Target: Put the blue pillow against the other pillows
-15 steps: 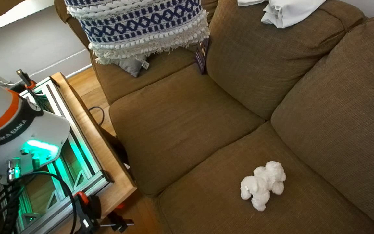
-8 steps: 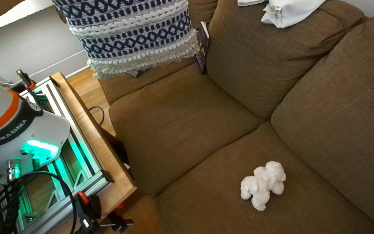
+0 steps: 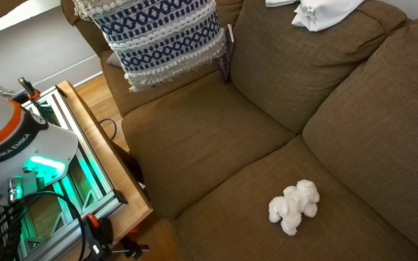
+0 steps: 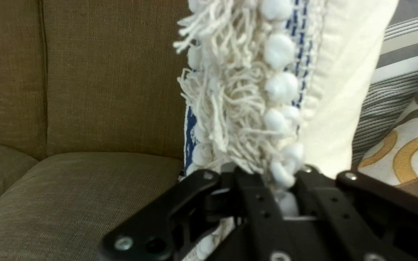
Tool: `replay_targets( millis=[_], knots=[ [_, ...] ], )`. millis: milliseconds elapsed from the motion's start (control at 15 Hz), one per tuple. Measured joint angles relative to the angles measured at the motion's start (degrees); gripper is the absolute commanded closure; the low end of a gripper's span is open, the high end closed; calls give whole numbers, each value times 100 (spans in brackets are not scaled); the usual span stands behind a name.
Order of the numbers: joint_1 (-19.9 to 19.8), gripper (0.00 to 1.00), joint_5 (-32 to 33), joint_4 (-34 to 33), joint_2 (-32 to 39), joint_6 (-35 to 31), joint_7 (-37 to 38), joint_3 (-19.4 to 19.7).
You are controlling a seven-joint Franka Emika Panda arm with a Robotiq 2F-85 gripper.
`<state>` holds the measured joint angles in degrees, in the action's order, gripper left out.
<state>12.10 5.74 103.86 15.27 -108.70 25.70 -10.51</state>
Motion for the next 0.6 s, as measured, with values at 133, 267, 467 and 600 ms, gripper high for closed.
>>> replay_targets(
  millis=[133,267,467,600],
  knots=[
    [117,96,131,-308,375,39,0,27],
    [274,96,227,-599,743,92,5,55],
    [572,96,336,-1039,1231,131,126,128],
    [777,96,343,-1347,1538,131,302,187]
  ],
)
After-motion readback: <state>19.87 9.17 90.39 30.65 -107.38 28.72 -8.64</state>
